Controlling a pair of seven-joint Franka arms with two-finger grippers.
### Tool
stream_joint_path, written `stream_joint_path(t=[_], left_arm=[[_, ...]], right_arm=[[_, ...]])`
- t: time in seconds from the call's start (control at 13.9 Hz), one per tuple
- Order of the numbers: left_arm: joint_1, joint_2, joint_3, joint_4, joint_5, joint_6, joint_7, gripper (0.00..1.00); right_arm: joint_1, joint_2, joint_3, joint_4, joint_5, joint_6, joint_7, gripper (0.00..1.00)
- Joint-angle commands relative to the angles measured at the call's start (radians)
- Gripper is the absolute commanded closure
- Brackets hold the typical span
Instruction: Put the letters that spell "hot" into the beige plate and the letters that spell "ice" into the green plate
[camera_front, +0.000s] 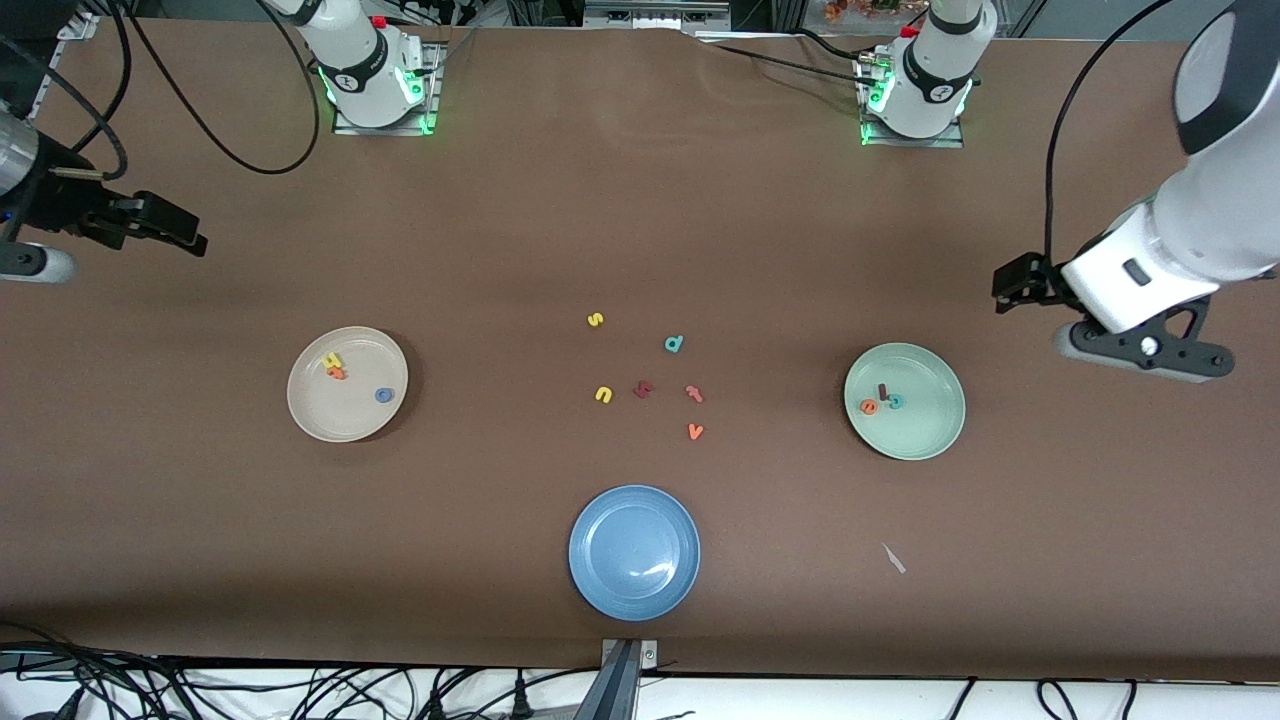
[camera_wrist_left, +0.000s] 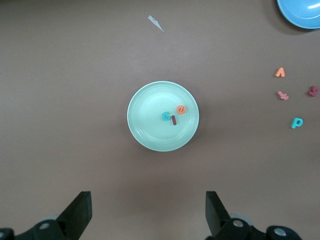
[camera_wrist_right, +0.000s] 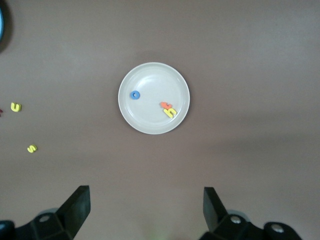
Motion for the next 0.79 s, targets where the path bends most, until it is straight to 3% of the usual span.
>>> stream_joint_path(t=[0.0,0.14,0.43,0.72], left_arm=[[-0.092,-0.134,0.161,-0.130,-0.083,0.029,0.043,0.00],[-0.117,-0.206,0.245,-0.223,-0.160,0.080,0.047,0.00],[-0.161,-0.314,0.261,-0.408,-0.151,0.157,0.032,0.00],[-0.151,-0.341,0.259,-0.440,-0.109,0.210,0.073,0.00]], right_arm=[[-0.016,-0.016,0.018,-0.021,0.022,0.023,-0.003,0.00],[-0.016,-0.027,0.018,-0.032,0.025,0.020,0.006,0.00],[-0.040,-0.045,0.051,-0.053,0.017,0.023,0.003,0.00],[-0.036,0.002,0.044,-0.004,0.025,-0.024,0.000,0.00]])
